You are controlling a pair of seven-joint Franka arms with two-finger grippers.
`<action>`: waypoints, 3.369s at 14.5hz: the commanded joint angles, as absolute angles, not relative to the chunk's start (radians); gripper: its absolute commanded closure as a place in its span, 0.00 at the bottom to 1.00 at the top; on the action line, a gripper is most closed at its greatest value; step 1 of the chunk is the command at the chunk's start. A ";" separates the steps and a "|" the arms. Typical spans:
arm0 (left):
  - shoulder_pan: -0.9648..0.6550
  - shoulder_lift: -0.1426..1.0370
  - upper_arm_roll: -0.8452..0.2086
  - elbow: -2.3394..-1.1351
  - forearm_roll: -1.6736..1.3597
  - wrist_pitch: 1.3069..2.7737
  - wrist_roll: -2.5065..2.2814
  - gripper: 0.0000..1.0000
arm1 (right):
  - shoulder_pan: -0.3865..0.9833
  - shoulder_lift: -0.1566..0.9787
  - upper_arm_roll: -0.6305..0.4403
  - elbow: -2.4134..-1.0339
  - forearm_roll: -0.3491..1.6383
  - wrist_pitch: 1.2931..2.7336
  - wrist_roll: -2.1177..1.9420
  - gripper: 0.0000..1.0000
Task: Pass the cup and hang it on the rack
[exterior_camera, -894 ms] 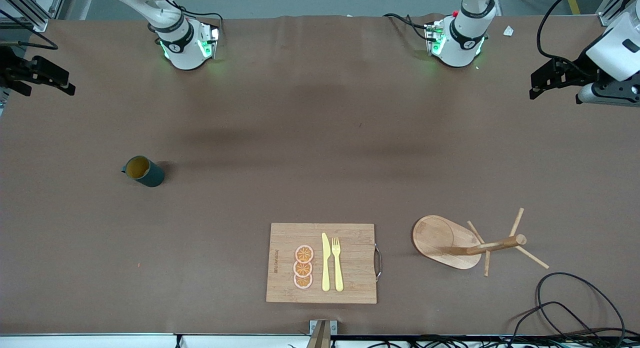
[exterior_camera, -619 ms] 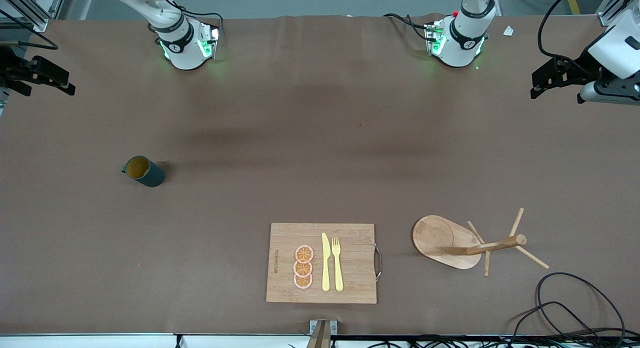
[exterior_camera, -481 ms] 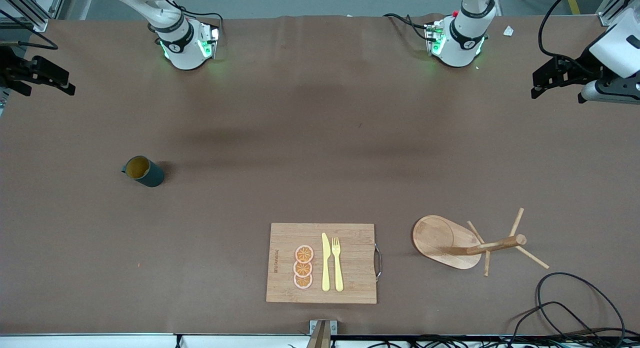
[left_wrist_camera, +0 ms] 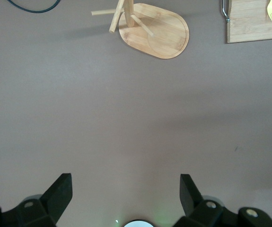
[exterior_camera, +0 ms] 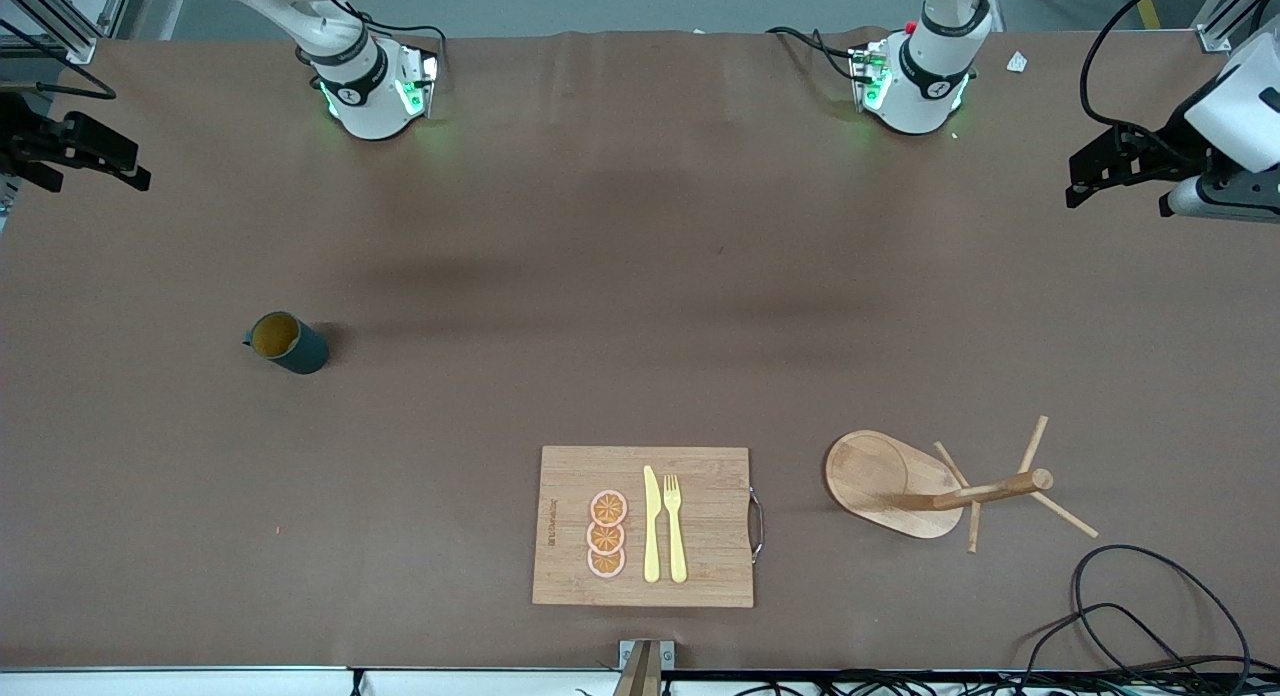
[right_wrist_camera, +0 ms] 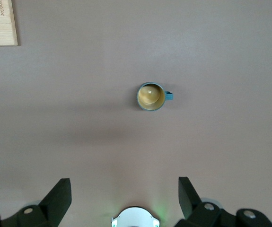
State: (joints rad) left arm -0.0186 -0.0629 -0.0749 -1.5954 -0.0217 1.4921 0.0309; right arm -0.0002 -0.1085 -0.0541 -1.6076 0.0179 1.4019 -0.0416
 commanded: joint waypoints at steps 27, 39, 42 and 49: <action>-0.021 -0.067 -0.083 -1.597 -0.017 1.479 -0.014 0.00 | -0.043 0.065 -0.055 -1.600 0.012 1.478 -0.049 0.00; -0.021 -0.067 -0.081 -1.604 -0.011 1.482 -0.015 0.00 | -0.112 0.239 -0.054 -1.994 -0.006 2.159 -0.548 0.00; -0.012 -0.080 -0.080 -1.618 -0.008 1.485 -0.015 0.00 | -0.124 0.241 -0.052 -2.110 -0.005 2.282 -0.560 0.00; -0.011 -0.104 -0.075 -1.618 -0.008 1.499 -0.015 0.00 | -0.149 0.302 -0.051 -2.180 -0.002 2.425 -0.650 0.02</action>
State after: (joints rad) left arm -0.0136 -0.0868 -0.0736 -1.6029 -0.0217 1.4864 -0.0040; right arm -0.1294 0.2928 -0.0639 -2.1613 0.0010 2.3919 -0.6206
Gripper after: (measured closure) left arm 0.000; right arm 0.004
